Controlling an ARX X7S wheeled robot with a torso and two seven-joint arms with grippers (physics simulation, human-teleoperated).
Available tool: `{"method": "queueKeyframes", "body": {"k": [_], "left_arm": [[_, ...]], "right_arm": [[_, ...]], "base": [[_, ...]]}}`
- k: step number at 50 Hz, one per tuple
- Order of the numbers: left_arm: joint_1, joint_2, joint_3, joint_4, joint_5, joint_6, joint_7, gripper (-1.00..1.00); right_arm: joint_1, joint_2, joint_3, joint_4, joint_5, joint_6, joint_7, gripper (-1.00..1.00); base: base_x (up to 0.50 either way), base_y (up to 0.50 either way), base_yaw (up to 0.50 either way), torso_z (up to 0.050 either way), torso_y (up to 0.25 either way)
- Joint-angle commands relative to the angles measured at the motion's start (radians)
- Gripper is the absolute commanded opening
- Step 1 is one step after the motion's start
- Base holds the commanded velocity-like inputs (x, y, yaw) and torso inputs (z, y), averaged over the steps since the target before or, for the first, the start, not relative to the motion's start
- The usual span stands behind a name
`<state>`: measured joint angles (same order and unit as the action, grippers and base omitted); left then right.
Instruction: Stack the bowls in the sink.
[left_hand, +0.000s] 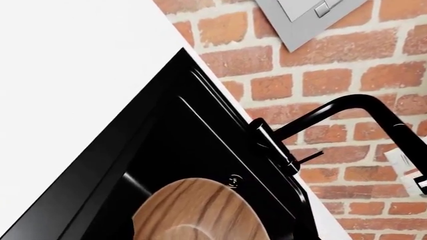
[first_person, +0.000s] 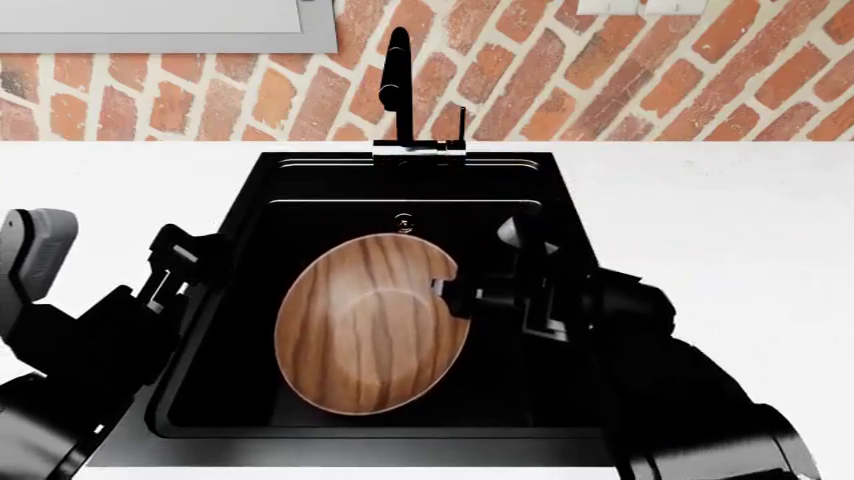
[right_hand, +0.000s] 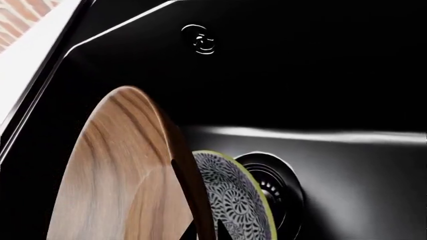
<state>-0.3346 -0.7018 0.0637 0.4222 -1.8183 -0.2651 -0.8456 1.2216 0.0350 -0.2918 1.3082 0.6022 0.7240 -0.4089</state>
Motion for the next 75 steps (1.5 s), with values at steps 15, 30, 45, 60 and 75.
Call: {"method": "queueKeyframes", "body": {"k": [15, 30, 45, 60, 75], "left_arm": [[0.001, 0.001, 0.003, -0.001, 0.0, 0.0, 0.003, 1.0], [0.007, -0.002, -0.004, 0.022, -0.003, 0.003, 0.0, 1.0], [0.018, -0.01, -0.018, 0.1, -0.018, 0.009, -0.031, 1.0], [-0.035, 0.003, 0.013, 0.116, -0.024, -0.011, -0.03, 1.0], [-0.032, 0.011, 0.009, 0.132, -0.033, -0.008, -0.007, 1.0]], "right_arm": [[-0.011, -0.034, 0.366, 0.0, -0.372, 0.002, -0.035, -1.0], [0.03, -0.029, 0.43, 0.0, -0.433, -0.031, -0.064, 1.0], [0.096, 0.001, 0.515, -0.001, -0.492, -0.024, -0.114, 1.0], [0.09, 0.056, 0.562, -0.204, -0.45, 0.105, -0.131, 1.0], [-0.099, 0.102, 0.645, -0.846, -0.37, 0.462, -0.085, 1.0]], "base": [[0.0, 0.0, 0.0, 0.0, 0.001], [0.0, 0.0, 0.0, 0.0, 0.0], [0.0, 0.0, 0.0, 0.0, 0.0], [0.0, 0.0, 0.0, 0.0, 0.0], [0.0, 0.0, 0.0, 0.0, 0.0]]}}
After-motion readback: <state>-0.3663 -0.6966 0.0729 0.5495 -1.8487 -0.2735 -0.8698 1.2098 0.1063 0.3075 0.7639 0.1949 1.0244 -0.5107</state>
